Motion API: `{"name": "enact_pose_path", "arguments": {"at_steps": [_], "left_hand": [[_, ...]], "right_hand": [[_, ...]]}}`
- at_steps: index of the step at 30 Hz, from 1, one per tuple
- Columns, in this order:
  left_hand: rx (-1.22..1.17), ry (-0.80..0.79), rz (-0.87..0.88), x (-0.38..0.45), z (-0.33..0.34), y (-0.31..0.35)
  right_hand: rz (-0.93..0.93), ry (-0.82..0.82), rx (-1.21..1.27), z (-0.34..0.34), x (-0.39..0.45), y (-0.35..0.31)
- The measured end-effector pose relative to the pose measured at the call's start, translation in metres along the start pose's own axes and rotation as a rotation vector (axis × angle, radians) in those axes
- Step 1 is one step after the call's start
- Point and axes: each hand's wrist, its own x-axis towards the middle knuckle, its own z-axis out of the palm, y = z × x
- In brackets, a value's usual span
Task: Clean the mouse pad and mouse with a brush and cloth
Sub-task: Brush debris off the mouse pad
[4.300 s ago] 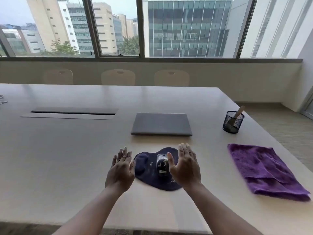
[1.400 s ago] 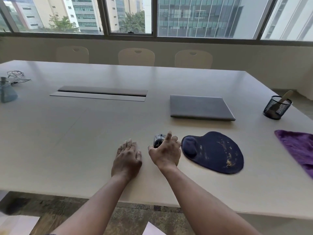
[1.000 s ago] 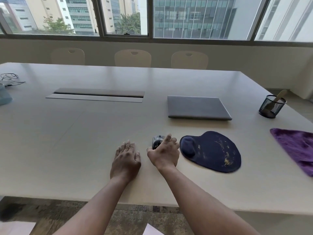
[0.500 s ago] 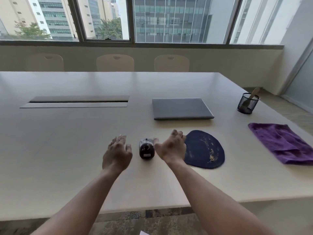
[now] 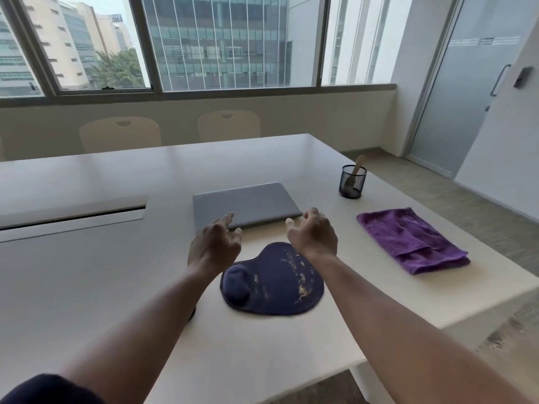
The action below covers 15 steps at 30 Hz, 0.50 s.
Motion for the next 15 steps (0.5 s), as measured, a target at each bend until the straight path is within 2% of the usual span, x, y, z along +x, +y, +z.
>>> {"name": "enact_pose_path", "arguments": {"at_steps": [7,15], "left_hand": [[-0.258,-0.163,0.092,0.076,0.049,0.092],[-0.346,-0.217,0.119,0.147,0.142,0.187]], "right_hand": [[0.070,0.044,0.066,-0.042,0.096,0.048],[0.041,0.026,0.140,-0.056,0.206,0.096]]}}
